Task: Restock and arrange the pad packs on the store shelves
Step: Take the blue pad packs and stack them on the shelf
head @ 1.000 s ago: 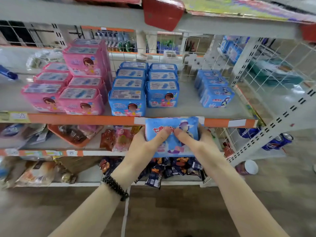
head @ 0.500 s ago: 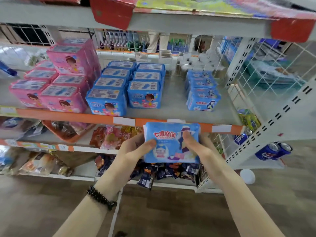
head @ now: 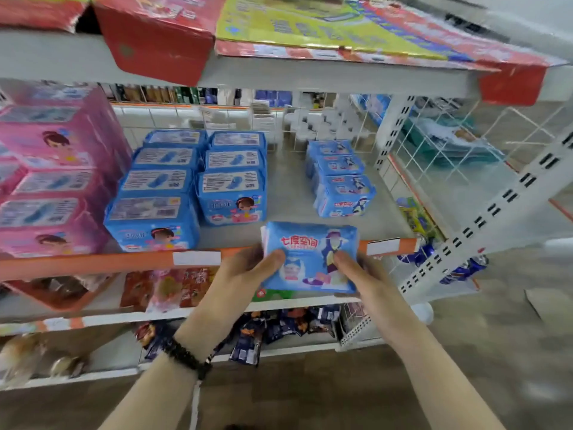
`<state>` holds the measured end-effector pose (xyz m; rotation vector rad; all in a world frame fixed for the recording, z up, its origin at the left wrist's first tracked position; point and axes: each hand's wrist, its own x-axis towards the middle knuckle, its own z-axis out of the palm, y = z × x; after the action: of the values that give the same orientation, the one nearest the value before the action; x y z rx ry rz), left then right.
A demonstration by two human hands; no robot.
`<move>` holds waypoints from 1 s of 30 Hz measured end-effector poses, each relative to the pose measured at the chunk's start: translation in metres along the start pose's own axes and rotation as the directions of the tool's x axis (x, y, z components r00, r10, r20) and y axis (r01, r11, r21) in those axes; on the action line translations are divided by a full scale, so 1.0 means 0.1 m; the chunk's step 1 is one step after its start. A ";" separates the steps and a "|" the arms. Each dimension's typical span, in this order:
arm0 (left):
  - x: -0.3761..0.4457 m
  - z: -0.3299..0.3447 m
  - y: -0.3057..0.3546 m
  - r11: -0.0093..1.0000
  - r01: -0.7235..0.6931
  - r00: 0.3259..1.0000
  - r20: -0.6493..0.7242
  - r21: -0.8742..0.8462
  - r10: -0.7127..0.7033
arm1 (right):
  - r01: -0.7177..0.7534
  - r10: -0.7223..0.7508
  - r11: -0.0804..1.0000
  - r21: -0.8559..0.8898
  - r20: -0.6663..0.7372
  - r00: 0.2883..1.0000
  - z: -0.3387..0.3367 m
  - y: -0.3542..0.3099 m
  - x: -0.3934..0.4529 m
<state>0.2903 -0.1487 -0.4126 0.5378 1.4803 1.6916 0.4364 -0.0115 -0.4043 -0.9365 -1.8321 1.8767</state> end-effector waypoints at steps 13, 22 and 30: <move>0.32 -0.11 -0.23 0.992 0.128 0.991 0.030 0.017 -0.129 | -0.015 0.018 0.999 0.038 -0.082 0.996 0.07 0.36 0.18; 0.57 0.17 -0.26 0.989 0.127 0.991 -0.046 0.074 -0.124 | -0.090 0.098 0.991 -0.101 0.077 0.992 -0.39 0.35 0.57; 1.10 0.62 -0.29 0.969 0.080 0.994 -0.087 0.232 -0.061 | 0.007 0.014 0.988 -0.154 0.134 0.991 -1.02 0.21 0.98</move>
<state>0.2817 -0.0243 -0.4474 0.5409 1.7507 1.5066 0.4380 0.1271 -0.4399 -0.8820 -2.0813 1.8625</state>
